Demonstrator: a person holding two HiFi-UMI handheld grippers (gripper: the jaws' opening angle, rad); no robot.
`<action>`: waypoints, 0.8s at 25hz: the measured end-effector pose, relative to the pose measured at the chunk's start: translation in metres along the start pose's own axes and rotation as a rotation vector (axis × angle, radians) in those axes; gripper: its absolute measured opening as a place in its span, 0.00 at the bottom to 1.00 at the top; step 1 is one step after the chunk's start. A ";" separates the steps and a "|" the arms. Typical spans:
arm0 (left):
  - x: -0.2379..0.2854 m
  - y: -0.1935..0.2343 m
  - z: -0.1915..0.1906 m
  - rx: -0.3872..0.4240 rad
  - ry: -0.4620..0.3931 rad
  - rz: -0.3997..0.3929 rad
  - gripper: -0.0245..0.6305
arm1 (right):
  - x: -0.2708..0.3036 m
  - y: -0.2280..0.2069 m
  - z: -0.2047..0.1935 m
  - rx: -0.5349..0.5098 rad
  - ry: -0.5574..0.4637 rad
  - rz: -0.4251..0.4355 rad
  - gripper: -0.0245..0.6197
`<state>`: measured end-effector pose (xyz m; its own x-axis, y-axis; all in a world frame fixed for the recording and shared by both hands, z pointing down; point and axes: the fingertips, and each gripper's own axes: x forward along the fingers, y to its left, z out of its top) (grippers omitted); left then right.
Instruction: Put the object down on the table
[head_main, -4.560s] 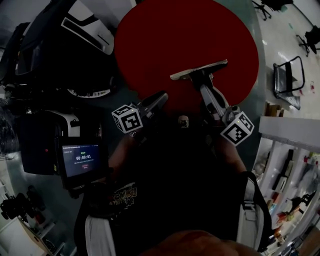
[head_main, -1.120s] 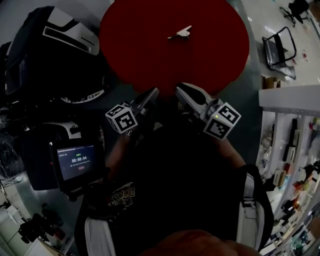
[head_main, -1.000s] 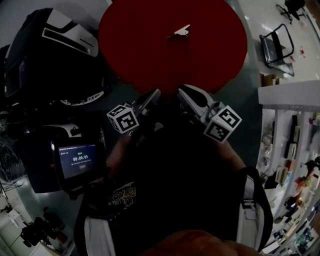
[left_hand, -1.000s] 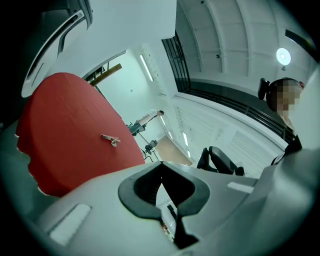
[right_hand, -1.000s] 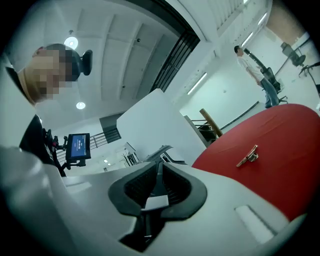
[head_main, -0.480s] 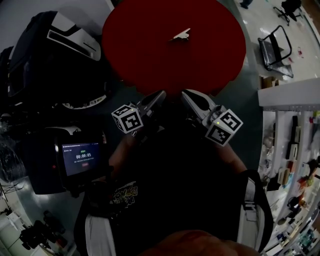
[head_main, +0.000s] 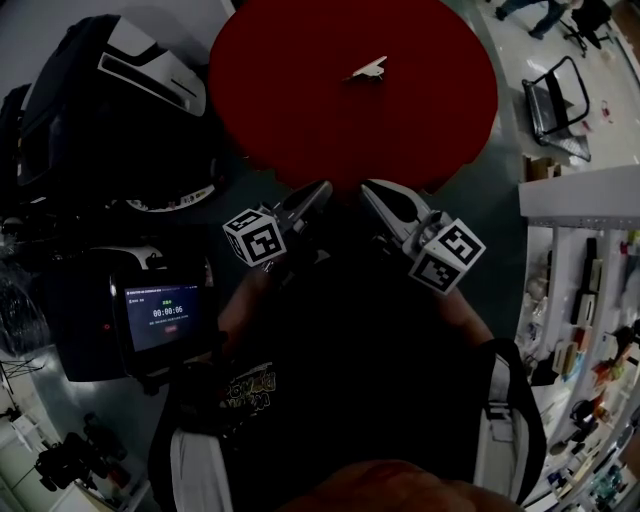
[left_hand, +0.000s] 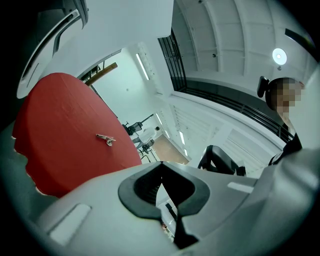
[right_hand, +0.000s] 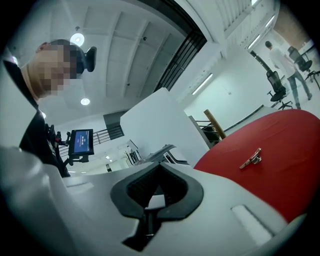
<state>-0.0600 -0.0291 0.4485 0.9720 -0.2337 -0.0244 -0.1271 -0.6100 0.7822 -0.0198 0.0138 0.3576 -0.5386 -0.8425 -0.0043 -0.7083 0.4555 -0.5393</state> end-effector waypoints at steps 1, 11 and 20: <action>0.000 0.000 0.000 0.001 0.001 0.000 0.06 | 0.000 0.000 0.000 -0.003 0.000 0.001 0.04; 0.000 -0.001 -0.003 -0.013 0.007 -0.010 0.06 | -0.003 0.003 0.000 -0.013 -0.007 -0.009 0.04; 0.002 -0.005 -0.004 -0.004 0.021 -0.023 0.06 | -0.007 0.003 0.000 -0.007 -0.017 -0.022 0.04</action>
<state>-0.0565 -0.0233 0.4474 0.9786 -0.2037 -0.0291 -0.1041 -0.6121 0.7839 -0.0183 0.0213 0.3564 -0.5153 -0.8570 -0.0071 -0.7231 0.4392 -0.5332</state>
